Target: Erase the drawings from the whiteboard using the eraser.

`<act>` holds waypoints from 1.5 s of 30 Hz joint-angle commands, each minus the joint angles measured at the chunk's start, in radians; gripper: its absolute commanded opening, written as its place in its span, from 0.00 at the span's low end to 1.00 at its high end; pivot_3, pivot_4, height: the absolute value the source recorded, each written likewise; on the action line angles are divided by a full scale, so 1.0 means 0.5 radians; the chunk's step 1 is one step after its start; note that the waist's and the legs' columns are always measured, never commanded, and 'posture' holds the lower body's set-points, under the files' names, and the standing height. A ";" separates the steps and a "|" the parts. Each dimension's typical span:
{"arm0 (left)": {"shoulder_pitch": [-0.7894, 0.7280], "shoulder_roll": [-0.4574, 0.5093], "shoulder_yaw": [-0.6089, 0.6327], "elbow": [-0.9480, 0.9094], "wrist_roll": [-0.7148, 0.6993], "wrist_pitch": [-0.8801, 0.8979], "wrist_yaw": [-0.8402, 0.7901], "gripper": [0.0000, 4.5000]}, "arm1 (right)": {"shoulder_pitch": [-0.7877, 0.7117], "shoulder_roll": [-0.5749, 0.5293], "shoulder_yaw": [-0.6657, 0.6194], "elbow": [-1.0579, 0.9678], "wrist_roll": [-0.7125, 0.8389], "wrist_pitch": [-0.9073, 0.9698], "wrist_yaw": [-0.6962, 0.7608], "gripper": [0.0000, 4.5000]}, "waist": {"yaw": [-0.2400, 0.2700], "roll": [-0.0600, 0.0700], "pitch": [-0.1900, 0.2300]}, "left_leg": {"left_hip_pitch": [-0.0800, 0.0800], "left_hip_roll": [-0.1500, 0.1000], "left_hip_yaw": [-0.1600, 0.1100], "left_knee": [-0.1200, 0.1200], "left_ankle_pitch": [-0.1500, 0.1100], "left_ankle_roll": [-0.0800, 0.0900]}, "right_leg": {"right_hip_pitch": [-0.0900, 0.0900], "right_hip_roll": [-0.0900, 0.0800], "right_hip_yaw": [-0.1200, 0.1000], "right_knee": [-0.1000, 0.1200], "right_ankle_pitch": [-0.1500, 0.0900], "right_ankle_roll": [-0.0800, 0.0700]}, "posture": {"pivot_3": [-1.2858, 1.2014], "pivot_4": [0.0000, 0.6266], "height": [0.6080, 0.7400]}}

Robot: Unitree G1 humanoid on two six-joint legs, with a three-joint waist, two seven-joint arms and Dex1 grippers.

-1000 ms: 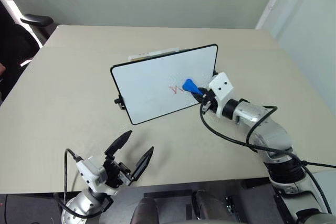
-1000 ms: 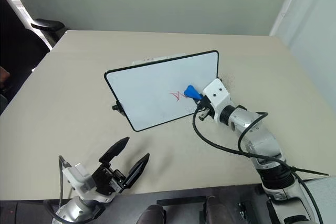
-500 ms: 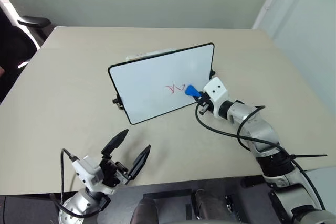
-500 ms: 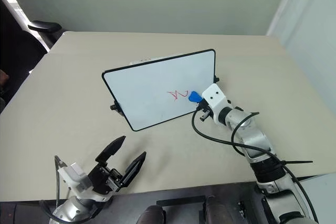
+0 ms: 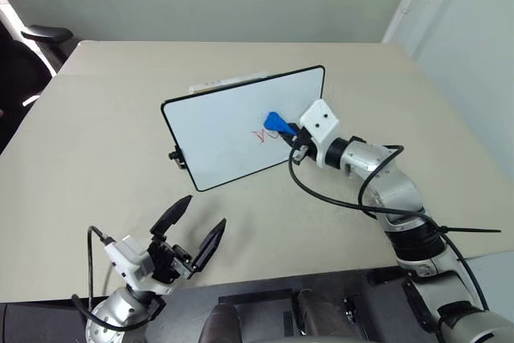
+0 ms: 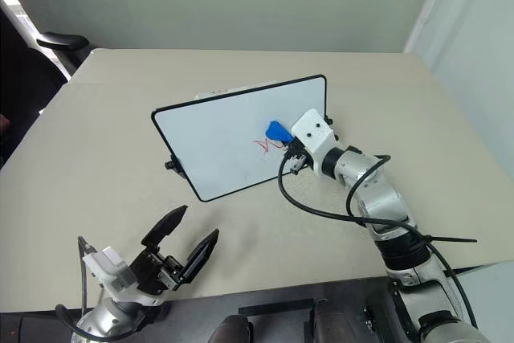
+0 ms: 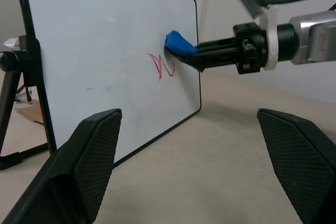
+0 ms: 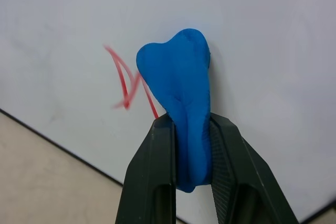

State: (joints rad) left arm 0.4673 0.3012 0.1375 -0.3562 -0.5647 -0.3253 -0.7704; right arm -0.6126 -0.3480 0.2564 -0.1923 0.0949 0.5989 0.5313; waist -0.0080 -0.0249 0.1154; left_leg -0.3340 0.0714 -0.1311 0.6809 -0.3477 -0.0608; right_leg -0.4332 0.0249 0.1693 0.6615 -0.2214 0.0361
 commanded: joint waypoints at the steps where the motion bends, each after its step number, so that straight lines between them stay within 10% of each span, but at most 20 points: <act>1: 0.003 0.005 0.024 -0.049 -0.026 -0.007 -0.007 1.00 | -0.008 -0.001 0.016 -0.037 -0.008 -0.029 0.039 0.11 | 0.000 0.000 0.000 | -0.001 0.000 0.000 0.000 0.000 -0.001 | 0.000 0.000 0.000 0.000 0.000 0.000 | 0.52 0.24 1.00; 45: 0.011 -0.007 0.013 -0.080 -0.029 0.006 -0.017 1.00 | 0.109 -0.025 0.002 0.172 -0.168 0.009 -0.011 0.11 | -0.001 0.001 0.001 | -0.001 0.000 0.000 0.001 0.004 -0.006 | -0.001 -0.001 0.000 0.001 0.002 -0.004 | 0.52 0.24 1.00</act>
State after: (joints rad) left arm 0.4739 0.2960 0.1379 -0.3565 -0.5653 -0.3186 -0.7784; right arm -0.5434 -0.3548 0.2620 -0.0936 0.0263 0.6176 0.5287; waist -0.0087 -0.0244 0.1158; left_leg -0.3346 0.0714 -0.1310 0.6812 -0.3458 -0.0641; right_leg -0.4340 0.0246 0.1694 0.6619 -0.2202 0.0340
